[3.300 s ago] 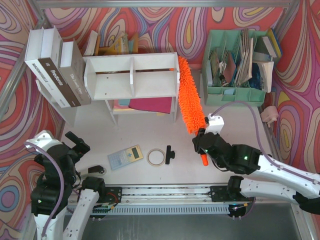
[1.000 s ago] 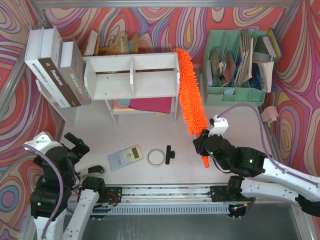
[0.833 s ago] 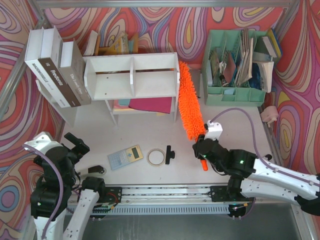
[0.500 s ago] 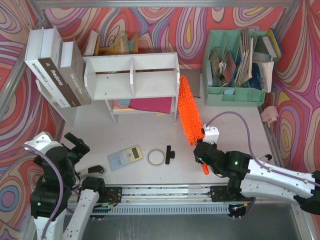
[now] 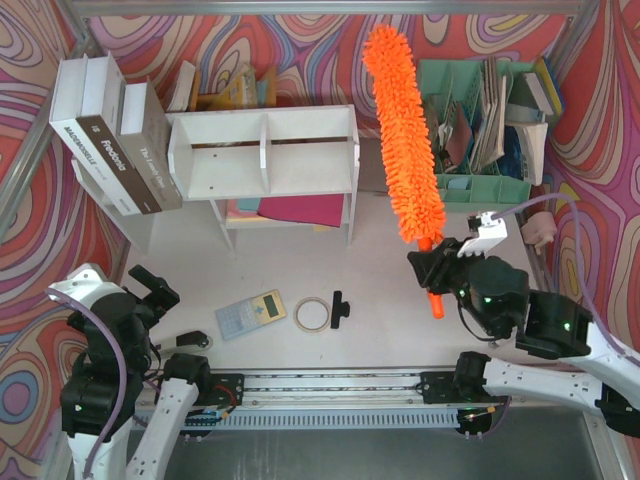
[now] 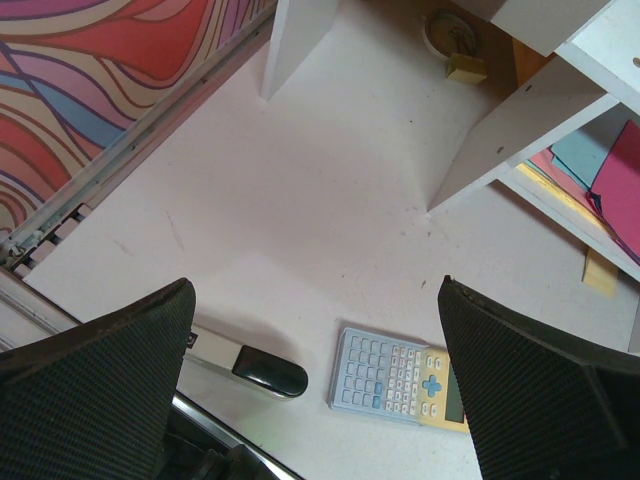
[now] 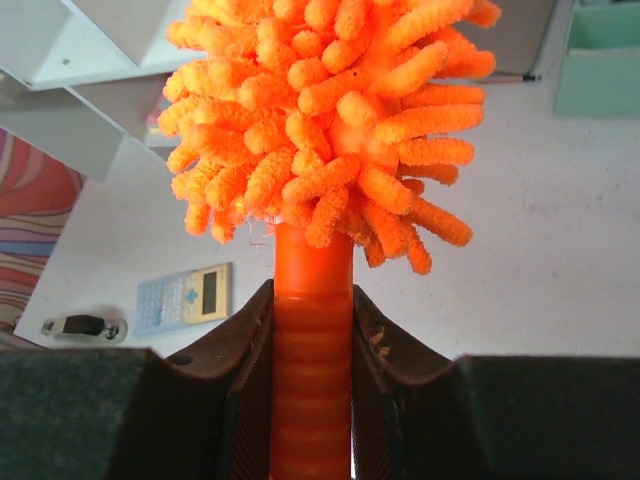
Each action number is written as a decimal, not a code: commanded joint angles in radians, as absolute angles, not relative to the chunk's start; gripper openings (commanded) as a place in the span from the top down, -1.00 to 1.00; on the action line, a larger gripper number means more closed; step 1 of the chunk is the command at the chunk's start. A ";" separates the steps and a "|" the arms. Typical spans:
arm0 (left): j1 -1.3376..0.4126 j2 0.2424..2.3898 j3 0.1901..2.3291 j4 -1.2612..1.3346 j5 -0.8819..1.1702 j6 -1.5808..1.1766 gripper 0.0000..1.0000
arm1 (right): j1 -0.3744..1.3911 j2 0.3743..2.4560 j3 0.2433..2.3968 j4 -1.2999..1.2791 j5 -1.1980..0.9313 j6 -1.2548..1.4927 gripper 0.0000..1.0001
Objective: Dust the bookshelf with a duster
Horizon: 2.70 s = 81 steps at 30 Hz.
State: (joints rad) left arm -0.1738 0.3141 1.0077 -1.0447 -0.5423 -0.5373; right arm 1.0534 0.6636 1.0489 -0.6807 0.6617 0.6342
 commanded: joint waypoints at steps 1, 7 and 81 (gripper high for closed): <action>-0.167 0.321 0.992 -1.032 -0.538 -0.523 -0.97 | 1.058 0.656 1.119 -0.641 0.634 0.506 1.00; -0.168 0.316 0.992 -1.035 -0.547 -0.526 -0.97 | 1.058 0.642 1.094 -0.537 0.442 0.384 1.00; -0.167 0.257 0.986 -0.997 -0.469 -0.495 -0.97 | 1.247 1.832 1.167 0.156 0.142 0.546 1.00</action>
